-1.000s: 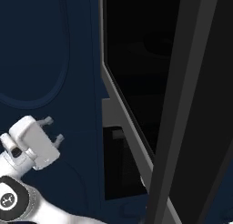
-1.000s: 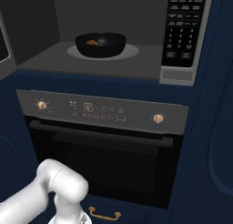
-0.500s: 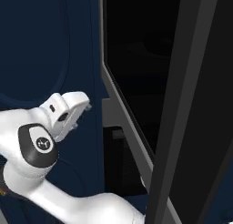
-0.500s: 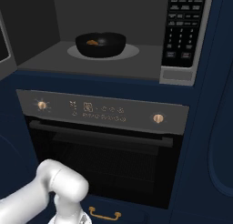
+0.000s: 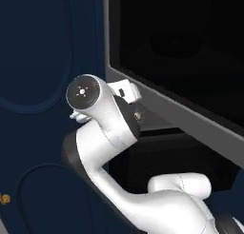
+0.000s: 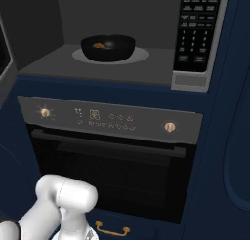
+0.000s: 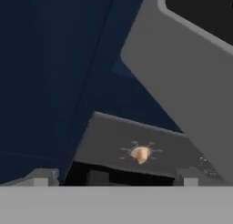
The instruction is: Pick the mushroom from the sink and place it in the bowl. Then pick the bowl and place it in the microwave. Then close the microwave door and press the start button.
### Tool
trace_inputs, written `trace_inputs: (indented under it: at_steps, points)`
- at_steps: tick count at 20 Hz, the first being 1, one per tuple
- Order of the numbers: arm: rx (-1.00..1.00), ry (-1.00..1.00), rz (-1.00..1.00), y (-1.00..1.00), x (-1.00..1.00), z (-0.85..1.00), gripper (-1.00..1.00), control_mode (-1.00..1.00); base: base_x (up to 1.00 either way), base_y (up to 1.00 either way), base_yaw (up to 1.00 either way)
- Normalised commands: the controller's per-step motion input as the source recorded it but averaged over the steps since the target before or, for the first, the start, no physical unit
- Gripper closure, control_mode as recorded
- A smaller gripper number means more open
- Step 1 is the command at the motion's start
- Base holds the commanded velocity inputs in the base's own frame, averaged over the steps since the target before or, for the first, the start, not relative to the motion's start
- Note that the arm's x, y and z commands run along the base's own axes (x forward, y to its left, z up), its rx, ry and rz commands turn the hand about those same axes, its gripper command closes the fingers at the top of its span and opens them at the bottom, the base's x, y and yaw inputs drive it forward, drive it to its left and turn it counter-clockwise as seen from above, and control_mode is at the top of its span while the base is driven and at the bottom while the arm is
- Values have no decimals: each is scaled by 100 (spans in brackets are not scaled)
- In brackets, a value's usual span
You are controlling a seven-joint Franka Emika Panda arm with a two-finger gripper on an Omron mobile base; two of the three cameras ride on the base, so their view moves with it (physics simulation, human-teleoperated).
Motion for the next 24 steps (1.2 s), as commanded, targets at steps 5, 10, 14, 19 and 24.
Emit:
trace_inputs:
  at_steps: [5, 10, 14, 19, 24]
  points:
    - [30, -35, 1, -100, 21, 0, -100, -100, 0, 0, 0]
    - [34, -23, 12, -94, 55, 14, -100, -100, 0, 0, 0]
    - [30, -4, 19, -53, 73, 80, -100, -100, 0, 0, 0]
    - [13, 1, 13, -11, 64, 100, -100, -100, 0, 0, 0]
    - [10, 0, 9, -19, 20, 58, -100, -100, 0, 0, 0]
